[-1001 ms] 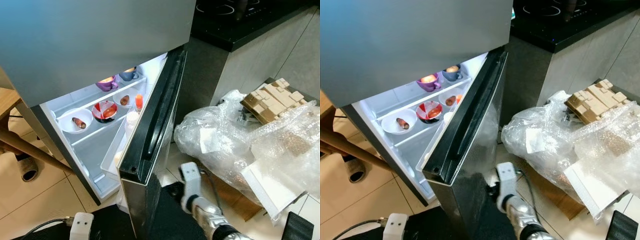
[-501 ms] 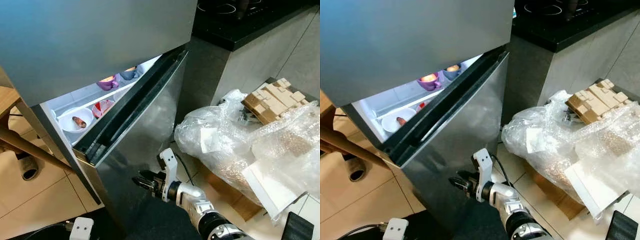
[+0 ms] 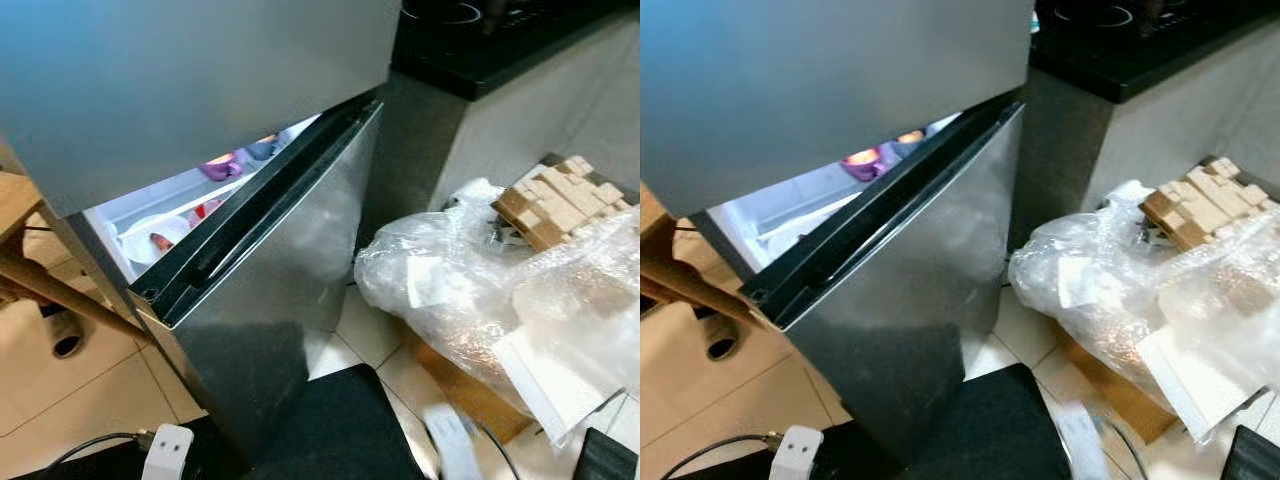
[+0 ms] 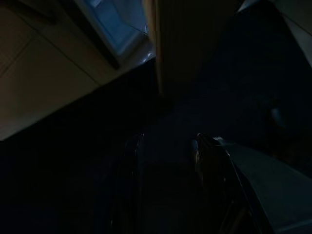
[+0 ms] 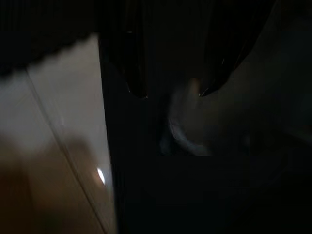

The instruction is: Restocking fridge

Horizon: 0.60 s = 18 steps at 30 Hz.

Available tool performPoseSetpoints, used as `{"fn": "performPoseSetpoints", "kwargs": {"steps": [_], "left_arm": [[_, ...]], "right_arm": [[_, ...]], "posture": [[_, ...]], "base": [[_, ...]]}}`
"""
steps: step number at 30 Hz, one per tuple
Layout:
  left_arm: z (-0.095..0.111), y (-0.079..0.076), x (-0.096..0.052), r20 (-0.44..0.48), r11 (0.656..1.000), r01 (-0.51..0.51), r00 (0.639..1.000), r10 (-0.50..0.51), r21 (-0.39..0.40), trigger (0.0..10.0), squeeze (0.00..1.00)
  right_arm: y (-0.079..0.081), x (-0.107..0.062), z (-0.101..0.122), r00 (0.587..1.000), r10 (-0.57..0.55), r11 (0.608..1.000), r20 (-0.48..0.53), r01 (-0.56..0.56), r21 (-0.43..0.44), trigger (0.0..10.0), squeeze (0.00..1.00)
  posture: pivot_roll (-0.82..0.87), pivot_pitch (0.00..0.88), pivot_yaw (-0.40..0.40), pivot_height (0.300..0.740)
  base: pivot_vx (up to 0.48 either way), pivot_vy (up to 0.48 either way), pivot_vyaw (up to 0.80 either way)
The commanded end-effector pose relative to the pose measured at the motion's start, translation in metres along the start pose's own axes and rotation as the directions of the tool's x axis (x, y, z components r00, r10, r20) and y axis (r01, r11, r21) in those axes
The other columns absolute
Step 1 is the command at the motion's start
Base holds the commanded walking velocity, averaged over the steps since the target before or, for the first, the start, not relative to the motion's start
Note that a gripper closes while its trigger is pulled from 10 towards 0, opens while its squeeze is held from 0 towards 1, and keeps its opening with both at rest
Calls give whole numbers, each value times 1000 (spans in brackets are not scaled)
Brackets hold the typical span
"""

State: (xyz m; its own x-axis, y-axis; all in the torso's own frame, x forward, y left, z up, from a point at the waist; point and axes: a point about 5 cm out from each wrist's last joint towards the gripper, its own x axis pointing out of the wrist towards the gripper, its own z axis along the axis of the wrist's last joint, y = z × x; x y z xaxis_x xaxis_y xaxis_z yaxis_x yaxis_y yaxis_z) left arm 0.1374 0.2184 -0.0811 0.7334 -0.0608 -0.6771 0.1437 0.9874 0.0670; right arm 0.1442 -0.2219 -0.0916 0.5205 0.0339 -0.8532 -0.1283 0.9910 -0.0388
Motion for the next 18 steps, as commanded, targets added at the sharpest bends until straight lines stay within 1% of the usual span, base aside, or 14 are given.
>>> {"fn": "performPoseSetpoints", "kwargs": {"steps": [1, 3, 4, 5, 6, 7, 10, 13, 14, 18], "left_arm": [[-7, 1, -3, -34, 1000, 6, 999, -5, 20, 10000, 0], [-6, 1, -2, -37, 1000, 1, 999, -1, 18, 10000, 0], [-4, 0, -1, -37, 1000, -1, 999, 1, 16, 10000, 0], [-2, -1, 1, -37, 1000, 0, 999, 1, 16, 10000, 0], [-2, -1, 1, -37, 1000, 0, 999, 1, 16, 10000, 0], [1, -4, 3, -28, 1000, 12, 1000, -11, 24, 10000, 0], [5, -6, 6, -15, 999, 24, 1000, -23, 35, 10000, 0], [6, -7, 7, -14, 999, 26, 1000, -26, 41, 10000, 0], [8, -6, 7, -7, 999, 25, 1000, -25, 43, 10000, 0], [9, -6, 8, 2, 999, 19, 1000, -19, 36, 10000, 0]], "right_arm": [[3, 1, 5, 999, -1, 1000, 42, 0, 29, 10000, 0], [6, 1, 4, 998, 1, 1000, 55, -3, 26, 10000, 0], [10, 1, 5, 997, 6, 1000, 73, -6, 6, 10000, 0], [14, 2, 7, 996, 0, 1000, 93, 2, -20, 10000, 0], [14, 2, 7, 996, 0, 1000, 93, 2, -20, 10000, 0], [18, 4, 13, 994, -3, 1000, 114, 4, -11, 10000, 0], [27, 7, 22, 990, 25, 1000, 136, -24, -11, 10000, 0], [33, 8, 28, 987, 52, 999, 154, -49, -23, 10000, 0], [36, 9, 34, 984, 68, 997, 165, -63, -39, 10000, 0], [36, 10, 37, 982, 75, 996, 172, -67, -53, 10000, 0]], "posture": [[-100, 113, 27, 719], [-103, 113, 30, 719], [-107, 112, 35, 719], [-108, 111, 37, 719], [-108, 111, 37, 719], [-108, 111, 37, 719], [-111, 105, 44, 719], [-110, 101, 42, 719], [-107, 97, 38, 719], [-103, 92, 34, 719]], "base": [[0, 0, 0], [0, 0, 0], [0, 0, 0], [0, 0, 800], [0, 0, 800], [0, 0, 800], [0, 0, 800], [0, 0, 800], [0, 0, 800], [0, 0, 800]]}}
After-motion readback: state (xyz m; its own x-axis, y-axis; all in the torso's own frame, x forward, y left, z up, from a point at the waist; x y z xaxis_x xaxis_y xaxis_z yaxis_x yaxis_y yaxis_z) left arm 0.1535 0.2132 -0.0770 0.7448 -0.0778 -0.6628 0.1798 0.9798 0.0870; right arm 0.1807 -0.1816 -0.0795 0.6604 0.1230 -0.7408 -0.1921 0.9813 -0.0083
